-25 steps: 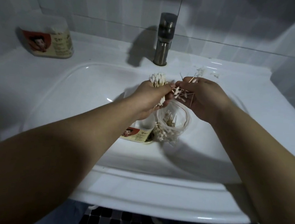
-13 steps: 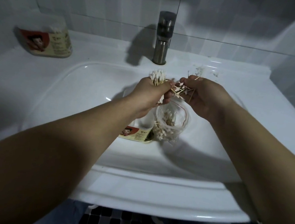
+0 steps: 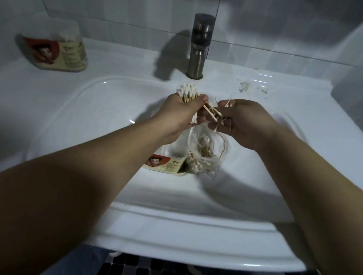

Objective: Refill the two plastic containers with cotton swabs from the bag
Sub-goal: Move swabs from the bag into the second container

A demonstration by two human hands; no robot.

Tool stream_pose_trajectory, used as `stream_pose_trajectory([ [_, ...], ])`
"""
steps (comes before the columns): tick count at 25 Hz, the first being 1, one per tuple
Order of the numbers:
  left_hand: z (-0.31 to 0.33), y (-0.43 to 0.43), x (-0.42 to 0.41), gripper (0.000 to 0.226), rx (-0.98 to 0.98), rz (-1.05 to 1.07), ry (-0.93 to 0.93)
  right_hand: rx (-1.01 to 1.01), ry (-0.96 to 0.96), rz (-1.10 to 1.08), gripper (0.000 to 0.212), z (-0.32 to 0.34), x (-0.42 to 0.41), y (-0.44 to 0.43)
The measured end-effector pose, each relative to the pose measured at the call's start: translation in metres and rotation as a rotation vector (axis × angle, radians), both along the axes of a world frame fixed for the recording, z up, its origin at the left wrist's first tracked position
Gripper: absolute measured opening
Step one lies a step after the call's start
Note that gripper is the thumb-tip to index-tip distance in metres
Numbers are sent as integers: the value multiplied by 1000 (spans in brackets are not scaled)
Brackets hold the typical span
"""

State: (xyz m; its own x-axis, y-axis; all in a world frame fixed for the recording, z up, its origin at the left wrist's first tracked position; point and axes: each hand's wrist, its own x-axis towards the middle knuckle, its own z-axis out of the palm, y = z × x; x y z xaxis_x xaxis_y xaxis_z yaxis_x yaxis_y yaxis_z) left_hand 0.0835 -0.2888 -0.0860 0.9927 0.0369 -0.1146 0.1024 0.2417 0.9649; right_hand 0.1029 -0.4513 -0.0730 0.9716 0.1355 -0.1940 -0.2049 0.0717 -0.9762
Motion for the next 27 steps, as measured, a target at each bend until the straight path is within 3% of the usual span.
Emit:
stream_pose_trajectory([
  [5,5,3,3,18,-72,61,81,-52,-6,26,16,4,-1,0],
  [9,2,6,6,22,96,130,66,38,-11,30,17,4,-1,1],
  [16,-4,2,1,31,227,-117,-105,130,23,64,39,2,3,0],
  [20,-5,5,3,8,332,-71,-161,109,78,149,30,6,1,0],
  [23,-6,7,5,14,375,-14,-158,65,76,254,16,10,-4,3],
  [27,5,8,8,16,242,121,-136,45,37,112,23,11,-7,1],
])
